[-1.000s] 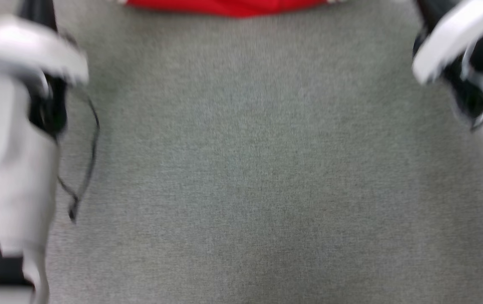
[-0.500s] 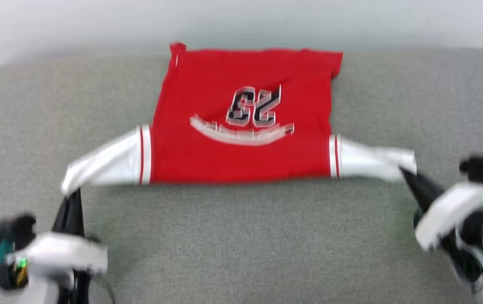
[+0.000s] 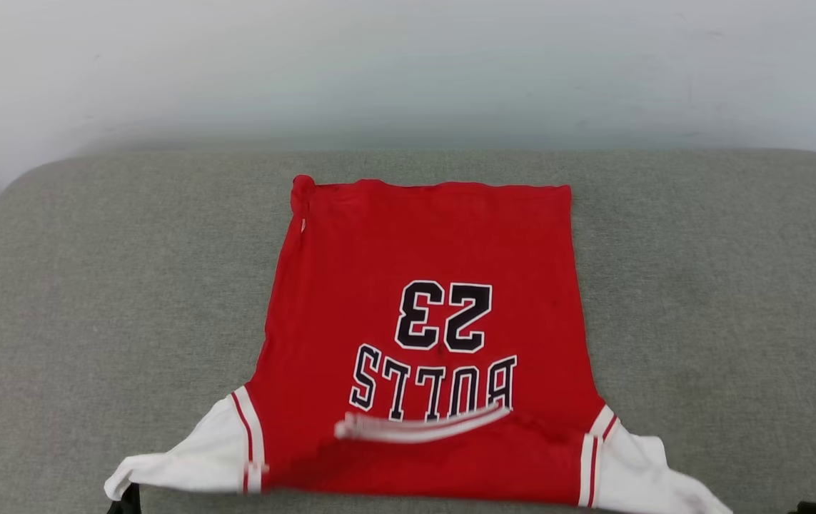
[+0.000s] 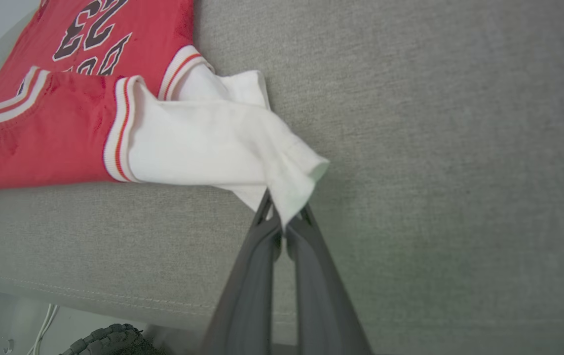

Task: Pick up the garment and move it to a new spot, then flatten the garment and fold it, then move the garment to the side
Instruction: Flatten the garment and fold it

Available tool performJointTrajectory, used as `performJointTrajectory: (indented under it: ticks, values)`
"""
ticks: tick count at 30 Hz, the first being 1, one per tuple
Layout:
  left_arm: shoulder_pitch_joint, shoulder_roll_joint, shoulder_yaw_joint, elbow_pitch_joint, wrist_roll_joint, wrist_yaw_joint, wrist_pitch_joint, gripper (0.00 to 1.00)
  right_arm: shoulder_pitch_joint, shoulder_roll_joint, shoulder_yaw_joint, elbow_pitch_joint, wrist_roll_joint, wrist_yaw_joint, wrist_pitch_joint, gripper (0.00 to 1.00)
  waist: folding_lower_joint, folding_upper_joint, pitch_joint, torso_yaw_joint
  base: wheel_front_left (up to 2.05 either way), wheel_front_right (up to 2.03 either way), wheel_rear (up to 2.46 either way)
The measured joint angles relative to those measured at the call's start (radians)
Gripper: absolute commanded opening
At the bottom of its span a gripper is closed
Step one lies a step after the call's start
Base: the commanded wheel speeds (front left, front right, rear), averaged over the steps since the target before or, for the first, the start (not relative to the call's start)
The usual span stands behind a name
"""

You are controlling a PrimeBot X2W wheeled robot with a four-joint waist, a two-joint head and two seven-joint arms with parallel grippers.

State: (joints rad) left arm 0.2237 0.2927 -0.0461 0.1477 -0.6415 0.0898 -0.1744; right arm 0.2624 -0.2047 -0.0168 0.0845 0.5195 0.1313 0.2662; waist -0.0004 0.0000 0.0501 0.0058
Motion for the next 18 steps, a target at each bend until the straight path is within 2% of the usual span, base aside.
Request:
performJointTrajectory:
  ticks: [1, 2, 3, 4, 8, 12, 15, 18]
  values:
    - [0.01, -0.001, 0.001, -0.008, 0.002, 0.006, 0.0, 0.0, 0.025, 0.025, -0.018, -0.02, -0.015, 0.0, 0.013, 0.0, 0.0001, 0.0, 0.0, 0.003, 0.0, 0.0, 0.0]
    - [0.015, -0.004, 0.001, -0.019, 0.002, 0.009, 0.0, 0.0, 0.041, 0.043, -0.031, -0.034, -0.031, 0.0, 0.029, 0.2, 0.0001, 0.0, 0.0, 0.006, 0.0, 0.0, 0.0]
    - [0.016, -0.009, 0.0, -0.029, 0.004, 0.016, -0.004, 0.0, 0.053, 0.058, -0.043, -0.053, -0.047, 0.0, 0.04, 0.49, 0.0001, 0.0, 0.0, 0.01, 0.0, 0.0, 0.0]
    - [0.017, -0.012, -0.003, -0.039, 0.006, 0.02, -0.006, 0.0, 0.057, 0.07, -0.055, -0.07, -0.059, 0.0, 0.044, 1.0, 0.0001, 0.0, 0.0, 0.013, 0.0, 0.0, 0.0]
    - [0.014, -0.019, -0.034, -0.08, 0.038, 0.026, -0.014, 0.0, 0.042, 0.089, -0.098, -0.125, -0.071, 0.0, 0.061, 1.0, 0.0001, 0.0, 0.003, 0.03, 0.0, 0.0, 0.0]
    - [-0.008, -0.023, -0.065, -0.122, 0.068, 0.032, -0.015, 0.0, -0.06, 0.082, -0.138, -0.141, -0.061, 0.0, 0.067, 1.0, 0.0003, 0.0, 0.013, 0.058, 0.0, 0.0, 0.0]
    - [-0.028, -0.025, -0.089, -0.157, 0.092, 0.035, -0.015, 0.0, -0.19, 0.047, -0.173, -0.096, -0.046, 0.0, 0.06, 1.0, 0.0004, 0.0, 0.034, 0.077, 0.0, 0.0, 0.0]
    - [-0.061, -0.029, -0.118, -0.184, 0.11, 0.032, -0.013, 0.0, -0.357, 0.001, -0.193, 0.017, -0.026, 0.0, 0.069, 1.0, 0.0005, 0.0, 0.065, 0.1, 0.0, 0.0, 0.0]
